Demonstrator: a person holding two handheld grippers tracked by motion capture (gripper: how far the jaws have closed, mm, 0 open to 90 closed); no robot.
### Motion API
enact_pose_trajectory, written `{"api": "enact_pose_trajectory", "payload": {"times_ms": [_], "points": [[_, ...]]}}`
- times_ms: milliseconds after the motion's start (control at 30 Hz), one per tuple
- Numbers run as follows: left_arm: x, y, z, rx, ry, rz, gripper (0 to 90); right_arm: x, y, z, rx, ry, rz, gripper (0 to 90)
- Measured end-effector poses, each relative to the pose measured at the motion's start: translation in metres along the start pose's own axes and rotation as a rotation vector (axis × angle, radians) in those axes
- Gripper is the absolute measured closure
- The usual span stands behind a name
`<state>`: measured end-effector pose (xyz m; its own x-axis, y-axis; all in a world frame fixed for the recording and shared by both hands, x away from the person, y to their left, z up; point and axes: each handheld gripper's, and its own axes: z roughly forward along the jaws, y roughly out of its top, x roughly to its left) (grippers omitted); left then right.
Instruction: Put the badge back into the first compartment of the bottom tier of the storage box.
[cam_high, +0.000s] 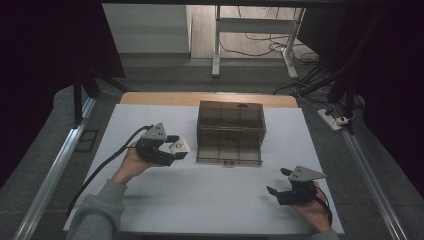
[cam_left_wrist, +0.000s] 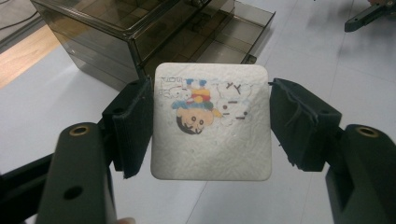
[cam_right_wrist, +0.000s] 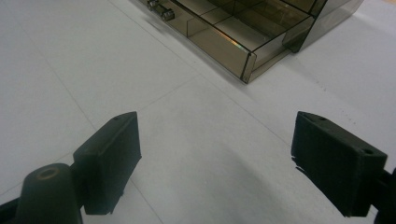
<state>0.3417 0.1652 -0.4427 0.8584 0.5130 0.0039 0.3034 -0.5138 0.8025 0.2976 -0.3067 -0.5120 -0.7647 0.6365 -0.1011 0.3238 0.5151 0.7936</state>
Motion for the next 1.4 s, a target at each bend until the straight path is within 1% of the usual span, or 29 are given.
{"api": "enact_pose_trajectory", "payload": {"times_ms": [100,233,933,1133,1400], "points": [[-0.001,0.001,0.001,-0.004,-0.001,0.002,33.0,0.000,0.000,0.000,-0.001,0.001,0.001,15.4],[-0.003,0.001,0.003,0.004,0.012,0.014,33.0,0.000,0.000,0.000,-0.006,0.000,0.001,15.5],[-0.011,0.007,0.009,0.008,-0.003,0.040,33.0,0.001,0.000,0.001,0.001,-0.002,-0.001,15.5],[-0.014,0.010,0.009,-0.002,-0.005,0.048,33.0,0.001,0.000,0.001,0.002,-0.002,-0.001,15.6],[-0.017,0.011,0.013,0.011,-0.010,0.062,33.0,0.001,0.000,0.002,0.003,-0.008,-0.009,16.0]]}}
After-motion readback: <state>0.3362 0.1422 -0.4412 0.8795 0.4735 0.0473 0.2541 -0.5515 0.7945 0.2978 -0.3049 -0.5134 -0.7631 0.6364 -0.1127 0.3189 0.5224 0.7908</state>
